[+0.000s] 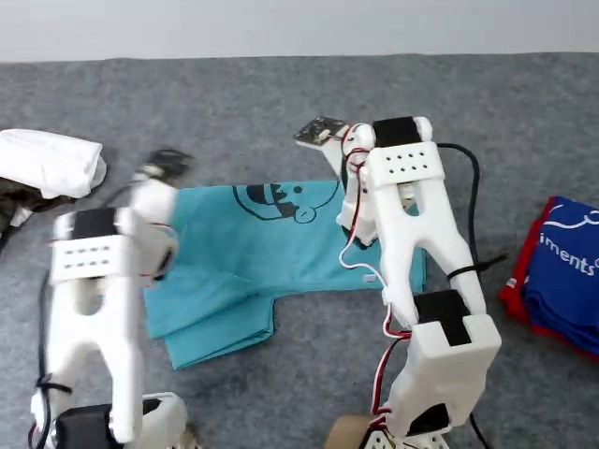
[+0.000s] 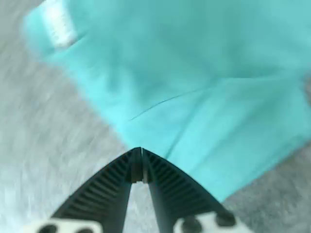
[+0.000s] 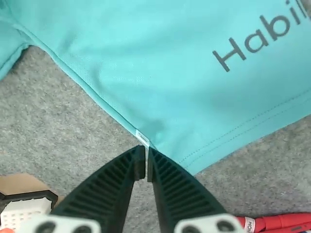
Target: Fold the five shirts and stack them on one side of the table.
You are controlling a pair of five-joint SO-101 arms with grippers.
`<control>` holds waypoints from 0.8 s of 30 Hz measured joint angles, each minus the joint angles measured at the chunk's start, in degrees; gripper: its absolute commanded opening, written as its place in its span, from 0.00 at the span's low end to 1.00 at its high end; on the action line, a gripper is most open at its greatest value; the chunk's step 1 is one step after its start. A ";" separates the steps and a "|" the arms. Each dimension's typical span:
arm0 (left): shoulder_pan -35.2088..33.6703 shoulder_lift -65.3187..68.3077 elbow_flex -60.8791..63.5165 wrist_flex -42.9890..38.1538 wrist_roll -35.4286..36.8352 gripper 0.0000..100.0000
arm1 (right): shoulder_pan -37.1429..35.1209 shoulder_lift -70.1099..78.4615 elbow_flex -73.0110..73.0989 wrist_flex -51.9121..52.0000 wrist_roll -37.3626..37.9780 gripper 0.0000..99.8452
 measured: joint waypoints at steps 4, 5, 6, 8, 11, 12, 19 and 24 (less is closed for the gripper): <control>-10.37 0.00 -1.32 -0.88 7.74 0.00 | -6.07 0.00 0.00 -0.70 -7.91 0.01; -12.92 0.00 -1.93 -0.97 9.14 0.00 | -7.65 0.00 0.00 -1.49 -10.73 0.01; -15.47 0.00 -2.73 -1.14 10.02 0.00 | -9.32 0.00 0.00 -2.64 -13.45 0.01; -20.31 0.00 -4.22 -1.32 10.90 0.00 | -12.22 0.00 0.00 -5.10 -17.41 0.01; -26.64 0.00 -5.80 -1.32 11.34 0.00 | -18.02 0.62 0.00 -10.11 -19.34 0.01; -28.13 0.00 -5.89 -1.32 11.34 0.00 | -19.78 1.32 0.00 -12.13 -19.69 0.02; -33.85 0.00 -5.98 -1.32 11.34 0.00 | -26.90 8.62 0.00 -26.11 -20.04 0.04; -34.73 0.00 -5.98 -1.32 11.34 0.00 | -28.66 13.27 0.00 -31.74 -20.04 0.04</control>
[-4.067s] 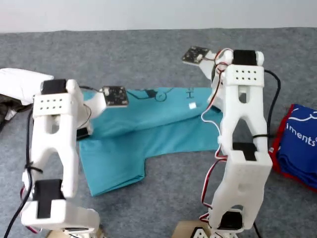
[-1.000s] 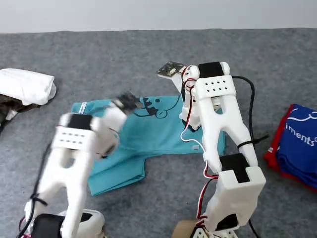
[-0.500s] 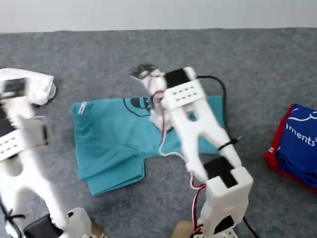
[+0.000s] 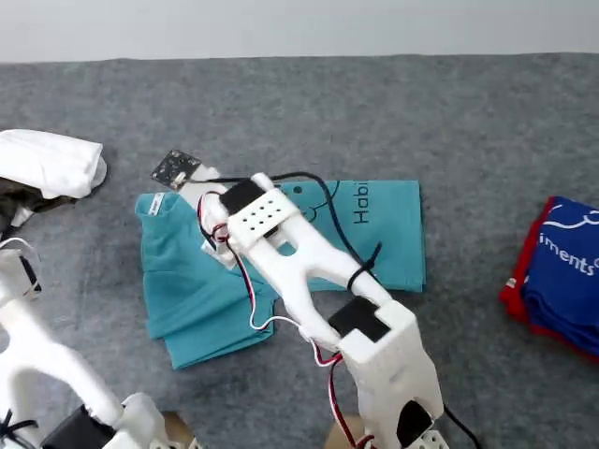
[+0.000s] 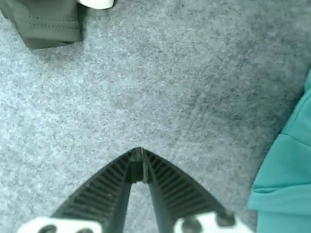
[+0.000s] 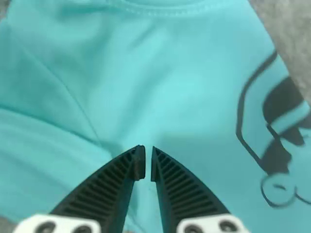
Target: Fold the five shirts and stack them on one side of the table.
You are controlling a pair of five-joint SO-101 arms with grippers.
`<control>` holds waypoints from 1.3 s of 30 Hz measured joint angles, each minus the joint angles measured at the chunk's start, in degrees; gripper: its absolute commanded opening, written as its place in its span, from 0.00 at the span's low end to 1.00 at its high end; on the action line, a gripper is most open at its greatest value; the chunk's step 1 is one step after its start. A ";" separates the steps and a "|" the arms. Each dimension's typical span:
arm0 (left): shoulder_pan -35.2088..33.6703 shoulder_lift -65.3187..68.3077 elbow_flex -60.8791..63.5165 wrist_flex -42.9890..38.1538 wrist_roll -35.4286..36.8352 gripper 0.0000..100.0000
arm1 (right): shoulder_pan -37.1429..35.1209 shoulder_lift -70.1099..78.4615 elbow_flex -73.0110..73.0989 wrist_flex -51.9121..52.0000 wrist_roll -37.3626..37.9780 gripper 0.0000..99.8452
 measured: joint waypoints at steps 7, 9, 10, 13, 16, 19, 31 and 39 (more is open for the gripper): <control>-0.09 0.00 0.00 -0.09 0.00 0.00 | -2.37 5.27 0.00 0.00 0.00 0.04; -0.09 0.00 0.00 -0.79 0.00 0.00 | -2.29 5.36 0.00 2.55 0.00 0.04; -0.09 0.00 0.00 -0.97 0.00 0.00 | -2.29 5.36 0.00 4.31 0.00 0.04; -0.09 0.00 0.00 -0.97 0.00 0.00 | -2.46 5.36 0.00 10.90 0.00 0.04; -0.09 0.00 0.00 -1.14 0.00 0.00 | -2.46 5.36 0.00 17.76 0.00 0.04; -0.09 0.00 0.00 -1.76 0.00 0.00 | -2.46 5.36 0.00 22.68 0.00 0.04; 2.02 0.00 0.00 -2.46 0.00 0.00 | -2.46 -0.97 0.00 19.78 0.00 0.04; 2.02 0.00 0.00 -2.46 0.00 0.00 | -1.76 -0.97 0.00 3.87 0.00 0.04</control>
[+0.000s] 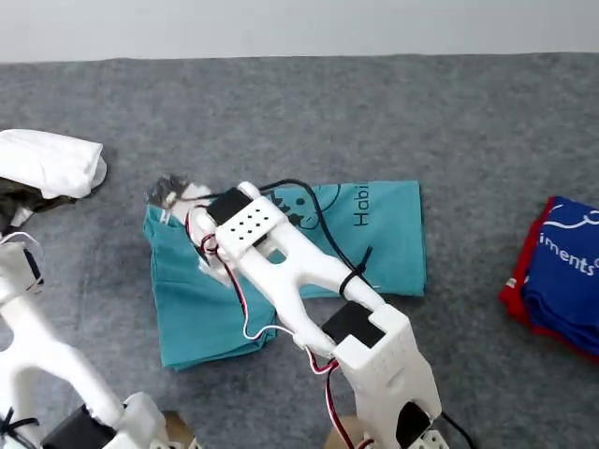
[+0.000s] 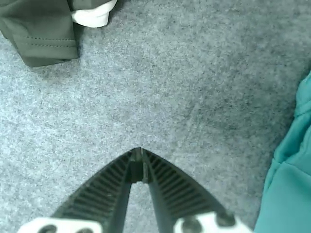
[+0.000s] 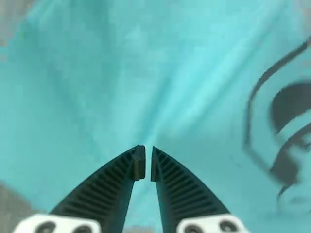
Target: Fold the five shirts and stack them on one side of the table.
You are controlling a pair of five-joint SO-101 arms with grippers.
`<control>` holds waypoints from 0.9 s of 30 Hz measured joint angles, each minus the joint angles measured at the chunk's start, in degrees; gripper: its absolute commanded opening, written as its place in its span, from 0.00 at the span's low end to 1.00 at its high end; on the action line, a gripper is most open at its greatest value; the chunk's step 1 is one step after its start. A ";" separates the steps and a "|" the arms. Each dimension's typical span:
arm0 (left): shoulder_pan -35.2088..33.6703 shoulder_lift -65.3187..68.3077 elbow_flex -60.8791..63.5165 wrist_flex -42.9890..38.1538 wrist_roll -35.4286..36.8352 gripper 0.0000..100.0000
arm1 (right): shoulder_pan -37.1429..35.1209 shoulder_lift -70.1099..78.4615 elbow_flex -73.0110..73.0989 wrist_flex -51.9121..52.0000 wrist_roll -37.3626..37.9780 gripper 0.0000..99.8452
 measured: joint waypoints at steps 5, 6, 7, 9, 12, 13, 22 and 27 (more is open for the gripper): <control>-1.49 0.00 0.00 0.00 0.00 0.00 | 1.76 1.58 0.00 -15.21 0.00 0.04; -2.11 0.00 0.00 0.00 0.00 0.00 | 1.49 2.20 0.00 -18.37 0.00 0.04; -2.55 0.00 0.00 0.00 0.00 0.00 | 1.32 3.08 0.00 -21.27 0.00 0.04; -3.08 0.00 0.00 0.00 0.00 0.00 | 1.23 4.66 0.00 -26.99 0.00 0.04; -3.52 0.00 0.00 0.00 0.00 0.00 | 0.88 7.03 0.00 -32.88 0.09 0.04; -3.52 0.00 0.00 0.00 0.00 0.00 | 0.44 7.91 0.00 -34.37 0.79 0.04; -3.52 0.00 0.00 0.00 0.00 0.00 | -2.55 14.15 0.00 -47.74 8.00 0.04; -3.52 0.00 0.00 0.00 0.00 0.00 | -2.73 19.34 -2.99 -51.43 11.87 0.04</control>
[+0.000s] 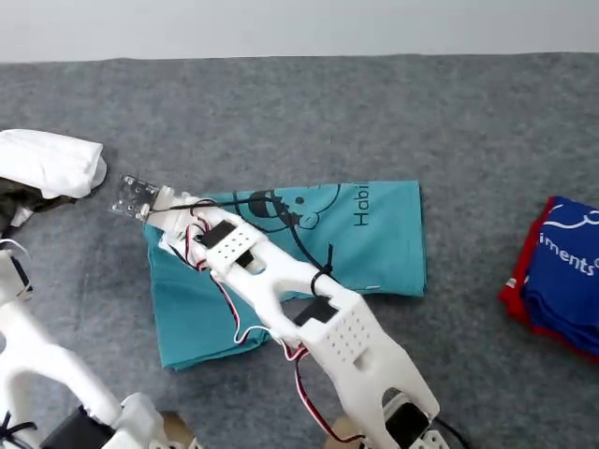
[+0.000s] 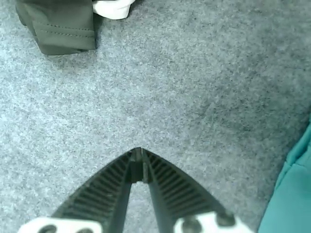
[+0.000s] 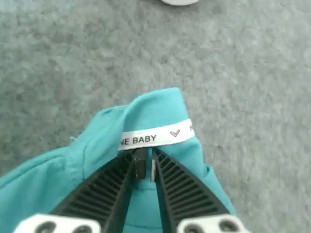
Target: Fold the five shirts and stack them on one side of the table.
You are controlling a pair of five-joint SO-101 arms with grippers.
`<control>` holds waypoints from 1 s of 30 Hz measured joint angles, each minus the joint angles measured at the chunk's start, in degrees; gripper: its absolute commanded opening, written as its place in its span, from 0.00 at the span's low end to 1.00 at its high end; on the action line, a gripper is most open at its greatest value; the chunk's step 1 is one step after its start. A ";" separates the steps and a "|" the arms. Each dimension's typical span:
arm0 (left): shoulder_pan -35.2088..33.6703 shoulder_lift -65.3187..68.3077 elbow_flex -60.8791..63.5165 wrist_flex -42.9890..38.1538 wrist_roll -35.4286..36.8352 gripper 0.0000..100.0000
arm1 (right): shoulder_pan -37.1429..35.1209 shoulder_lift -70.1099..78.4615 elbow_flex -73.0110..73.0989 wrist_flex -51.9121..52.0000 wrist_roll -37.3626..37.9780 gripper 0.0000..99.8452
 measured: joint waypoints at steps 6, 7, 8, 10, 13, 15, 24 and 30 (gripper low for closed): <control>0.00 0.00 0.00 0.00 0.00 0.00 | -0.18 9.76 -14.24 -0.09 4.40 0.04; 0.00 0.00 0.00 0.00 0.00 0.00 | -0.26 11.52 -16.97 -0.09 5.54 0.04; 0.00 0.00 0.00 0.00 0.00 0.00 | -0.44 13.01 -19.60 -0.09 6.51 0.04; 0.00 0.00 0.00 0.00 0.00 0.00 | -0.53 15.65 -24.26 -0.09 7.91 0.04; 0.00 0.00 0.00 0.00 0.00 0.00 | -0.53 17.14 -30.15 1.93 8.62 0.04; 0.00 0.00 0.00 0.00 0.00 0.00 | -0.53 17.14 -33.14 5.19 8.79 0.04; 0.00 0.00 0.00 0.00 0.00 0.00 | -0.53 17.14 -43.96 26.20 8.79 0.04; 0.00 0.00 0.00 0.00 0.00 0.00 | 0.18 17.14 -52.57 45.71 8.79 0.04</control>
